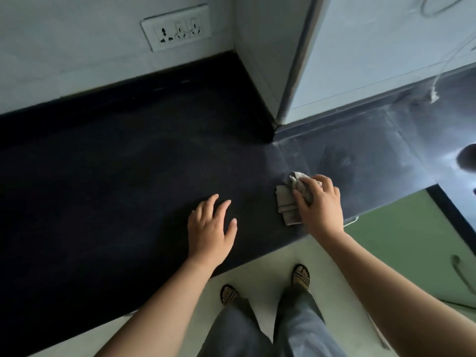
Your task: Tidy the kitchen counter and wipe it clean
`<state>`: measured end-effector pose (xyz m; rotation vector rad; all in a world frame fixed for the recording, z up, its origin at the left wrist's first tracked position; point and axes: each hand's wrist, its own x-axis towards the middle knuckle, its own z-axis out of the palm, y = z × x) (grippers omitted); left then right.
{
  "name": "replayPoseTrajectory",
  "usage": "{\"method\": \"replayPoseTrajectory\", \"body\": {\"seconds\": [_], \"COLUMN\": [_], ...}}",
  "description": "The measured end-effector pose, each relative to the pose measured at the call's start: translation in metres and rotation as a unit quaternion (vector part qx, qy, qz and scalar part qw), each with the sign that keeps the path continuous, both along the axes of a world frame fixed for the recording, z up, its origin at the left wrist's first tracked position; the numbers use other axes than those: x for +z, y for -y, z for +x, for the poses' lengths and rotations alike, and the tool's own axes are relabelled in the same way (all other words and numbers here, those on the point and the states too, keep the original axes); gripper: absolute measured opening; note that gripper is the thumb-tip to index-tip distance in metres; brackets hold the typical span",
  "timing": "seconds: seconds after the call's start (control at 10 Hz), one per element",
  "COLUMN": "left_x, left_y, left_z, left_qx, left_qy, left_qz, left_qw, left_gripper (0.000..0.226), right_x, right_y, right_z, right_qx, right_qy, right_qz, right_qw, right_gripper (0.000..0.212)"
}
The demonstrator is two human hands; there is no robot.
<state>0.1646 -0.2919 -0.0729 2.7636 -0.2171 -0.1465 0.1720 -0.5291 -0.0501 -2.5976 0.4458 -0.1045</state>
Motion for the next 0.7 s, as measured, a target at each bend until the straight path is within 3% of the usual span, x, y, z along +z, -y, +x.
{"method": "replayPoseTrajectory", "body": {"seconds": [0.3,0.5,0.6,0.7], "left_x": [0.007,0.0,0.003,0.019], "left_y": [0.117,0.169,0.171,0.167], "left_z": [0.013,0.01,0.011,0.015], "left_qx": [-0.051,0.02,0.03,0.056], "left_qy": [-0.024,-0.084,-0.091,-0.099], "left_qz": [0.001,0.053,0.06,0.048], "left_qw": [0.998,0.995,0.994,0.992], "left_gripper": [0.051,0.057,0.06,0.065], "right_x": [0.013,-0.003,0.003,0.031], "right_y": [0.107,0.132,0.148,0.17], "right_z": [0.038,0.051,0.05,0.055], "right_qx": [-0.033,0.131,0.177,0.156], "right_qy": [-0.004,-0.11,-0.126,-0.108], "right_qz": [0.011,-0.032,-0.032,0.02], "right_qw": [0.999,0.985,0.976,0.982], "right_gripper": [0.034,0.055,0.06,0.059]}}
